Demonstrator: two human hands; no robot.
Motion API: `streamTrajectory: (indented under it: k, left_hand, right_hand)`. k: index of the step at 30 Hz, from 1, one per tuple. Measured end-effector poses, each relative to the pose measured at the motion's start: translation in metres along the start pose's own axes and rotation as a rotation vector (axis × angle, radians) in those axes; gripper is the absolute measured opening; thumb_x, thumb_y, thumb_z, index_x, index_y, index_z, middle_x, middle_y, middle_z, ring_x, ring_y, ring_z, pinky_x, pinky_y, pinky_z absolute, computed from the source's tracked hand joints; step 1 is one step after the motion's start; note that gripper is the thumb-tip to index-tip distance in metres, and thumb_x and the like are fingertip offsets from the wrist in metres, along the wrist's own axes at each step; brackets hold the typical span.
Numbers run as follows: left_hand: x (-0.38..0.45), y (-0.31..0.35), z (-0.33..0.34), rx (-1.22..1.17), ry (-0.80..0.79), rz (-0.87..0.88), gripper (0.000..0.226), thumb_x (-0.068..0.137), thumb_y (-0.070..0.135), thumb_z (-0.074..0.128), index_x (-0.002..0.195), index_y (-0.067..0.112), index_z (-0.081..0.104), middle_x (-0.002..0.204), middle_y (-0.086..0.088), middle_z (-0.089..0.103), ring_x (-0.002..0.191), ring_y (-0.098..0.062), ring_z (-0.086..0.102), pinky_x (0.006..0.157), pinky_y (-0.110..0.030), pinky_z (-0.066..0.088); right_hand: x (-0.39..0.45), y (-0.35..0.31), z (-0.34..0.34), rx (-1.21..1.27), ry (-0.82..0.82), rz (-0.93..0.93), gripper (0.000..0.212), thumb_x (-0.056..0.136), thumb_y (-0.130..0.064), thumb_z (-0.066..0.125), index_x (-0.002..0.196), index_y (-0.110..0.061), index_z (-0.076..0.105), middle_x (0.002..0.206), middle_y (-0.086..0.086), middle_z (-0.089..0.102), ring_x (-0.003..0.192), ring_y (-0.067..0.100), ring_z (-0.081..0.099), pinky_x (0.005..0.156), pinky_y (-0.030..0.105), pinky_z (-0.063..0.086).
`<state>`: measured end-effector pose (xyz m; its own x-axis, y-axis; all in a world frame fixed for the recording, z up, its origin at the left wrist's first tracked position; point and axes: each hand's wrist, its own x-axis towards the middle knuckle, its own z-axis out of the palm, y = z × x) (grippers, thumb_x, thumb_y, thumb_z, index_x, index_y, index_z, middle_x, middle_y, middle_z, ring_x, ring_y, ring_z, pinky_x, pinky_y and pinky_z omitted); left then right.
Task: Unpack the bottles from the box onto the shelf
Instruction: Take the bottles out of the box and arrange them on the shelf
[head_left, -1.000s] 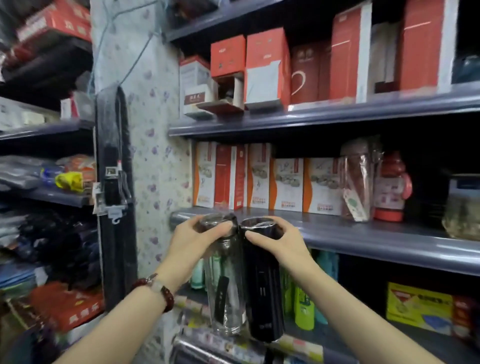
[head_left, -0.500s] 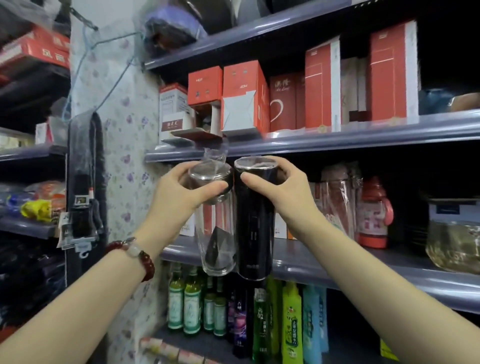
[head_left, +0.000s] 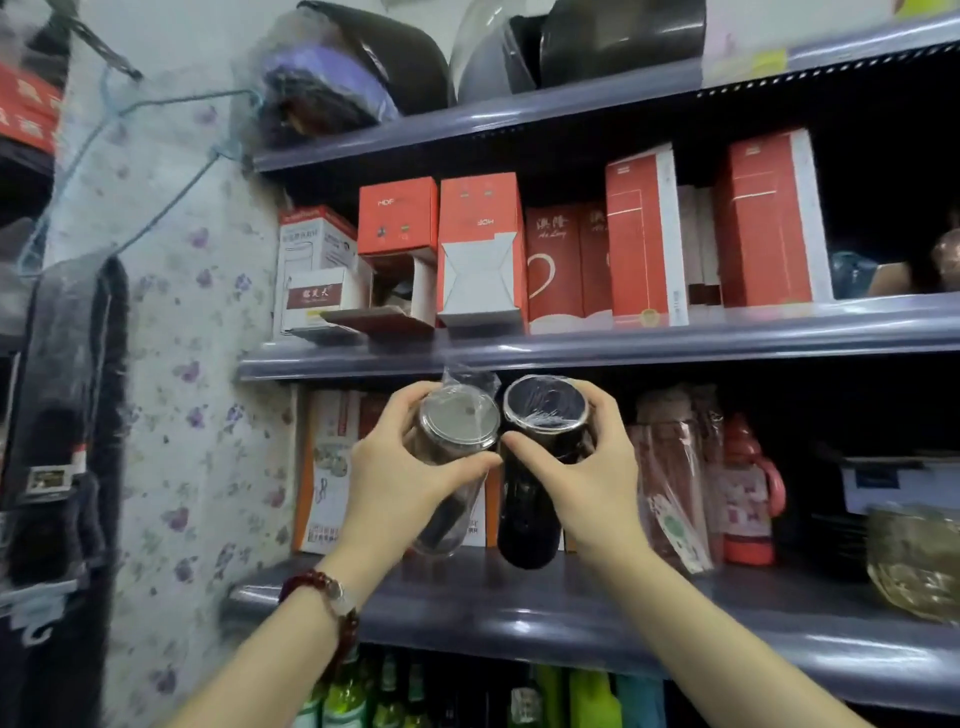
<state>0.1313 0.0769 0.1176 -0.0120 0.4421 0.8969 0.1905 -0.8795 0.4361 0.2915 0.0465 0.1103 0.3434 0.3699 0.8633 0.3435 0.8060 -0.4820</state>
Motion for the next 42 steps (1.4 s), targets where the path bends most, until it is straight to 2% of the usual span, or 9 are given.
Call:
streamTrajectory:
  k: [4, 10, 18, 21, 24, 28, 33, 37, 42]
  left_hand:
    - [0.007, -0.022, 0.01, -0.035, -0.035, -0.014, 0.06, 0.052, 0.036, 0.088, 0.1, 0.049, 0.055, 0.096, 0.031, 0.065, 0.094, 0.015, 0.059, 0.076, 0.001, 0.042]
    - [0.031, -0.056, 0.024, -0.12, -0.025, -0.159, 0.066, 0.05, 0.05, 0.083, 0.11, 0.036, 0.06, 0.101, 0.016, 0.07, 0.099, 0.001, 0.063, 0.09, -0.025, 0.051]
    - [0.07, -0.082, 0.037, -0.153, -0.15, -0.335, 0.062, 0.052, 0.058, 0.081, 0.106, 0.031, 0.066, 0.101, 0.013, 0.072, 0.1, -0.005, 0.065, 0.092, -0.028, 0.051]
    - [0.075, -0.089, 0.042, -0.255, -0.219, -0.422, 0.04, 0.067, 0.044, 0.08, 0.1, 0.03, 0.064, 0.105, 0.007, 0.071, 0.099, -0.01, 0.066, 0.088, -0.029, 0.052]
    - [0.077, -0.097, 0.048, -0.259, -0.268, -0.446, 0.039, 0.07, 0.038, 0.079, 0.104, 0.029, 0.063, 0.104, 0.007, 0.071, 0.1, -0.01, 0.066, 0.085, -0.025, 0.05]
    - [0.076, -0.108, 0.051, -0.226, -0.275, -0.442, 0.03, 0.074, 0.028, 0.078, 0.097, 0.031, 0.059, 0.103, 0.004, 0.07, 0.099, -0.011, 0.066, 0.079, -0.019, 0.049]
    - [0.079, -0.104, 0.057, -0.107, -0.169, -0.412, 0.036, 0.072, 0.032, 0.08, 0.094, 0.031, 0.052, 0.078, 0.021, 0.054, 0.071, 0.009, 0.049, 0.058, -0.006, 0.035]
    - [0.079, -0.107, 0.058, -0.046, -0.127, -0.403, 0.042, 0.069, 0.035, 0.081, 0.102, 0.026, 0.056, 0.082, 0.016, 0.058, 0.084, -0.005, 0.058, 0.061, -0.007, 0.036]
    - [0.082, -0.119, 0.045, -0.001, -0.088, -0.375, 0.049, 0.064, 0.043, 0.082, 0.106, 0.029, 0.061, 0.102, 0.007, 0.068, 0.099, -0.012, 0.06, 0.084, -0.022, 0.044]
  right_hand:
    - [0.005, 0.017, 0.004, -0.016, 0.01, 0.048, 0.056, 0.065, -0.021, 0.085, 0.113, -0.027, 0.057, 0.103, -0.012, 0.069, 0.098, 0.001, 0.064, 0.092, 0.029, 0.052]
    - [0.026, 0.039, 0.017, -0.021, 0.005, 0.163, 0.06, 0.059, -0.039, 0.085, 0.113, -0.028, 0.06, 0.106, -0.01, 0.07, 0.102, 0.006, 0.065, 0.095, 0.038, 0.052]
    - [0.066, 0.071, 0.018, -0.107, -0.075, 0.363, 0.085, 0.047, -0.067, 0.078, 0.119, -0.026, 0.059, 0.114, -0.007, 0.068, 0.108, 0.016, 0.064, 0.099, 0.041, 0.049]
    - [0.071, 0.085, 0.018, -0.07, -0.099, 0.422, 0.088, 0.048, -0.06, 0.081, 0.124, -0.025, 0.055, 0.116, -0.004, 0.067, 0.107, 0.018, 0.064, 0.099, 0.042, 0.05]
    - [0.069, 0.092, 0.02, -0.034, -0.168, 0.43, 0.077, 0.06, -0.045, 0.083, 0.126, -0.021, 0.053, 0.114, -0.003, 0.068, 0.104, 0.016, 0.066, 0.096, 0.041, 0.052]
    - [0.064, 0.093, 0.025, -0.009, -0.188, 0.412, 0.057, 0.074, -0.035, 0.078, 0.123, -0.021, 0.052, 0.109, -0.005, 0.066, 0.1, 0.011, 0.064, 0.08, 0.025, 0.052]
    - [0.064, 0.095, 0.029, -0.03, -0.116, 0.369, 0.054, 0.07, -0.036, 0.08, 0.116, -0.022, 0.056, 0.1, -0.009, 0.067, 0.096, 0.012, 0.066, 0.086, 0.032, 0.054]
    - [0.063, 0.102, 0.043, -0.059, -0.059, 0.357, 0.067, 0.056, -0.052, 0.079, 0.114, -0.025, 0.059, 0.105, -0.005, 0.07, 0.1, 0.015, 0.067, 0.093, 0.042, 0.054]
    - [0.063, 0.105, 0.06, -0.066, -0.071, 0.362, 0.061, 0.067, -0.043, 0.079, 0.12, -0.022, 0.057, 0.108, -0.005, 0.068, 0.102, 0.014, 0.065, 0.095, 0.04, 0.053]
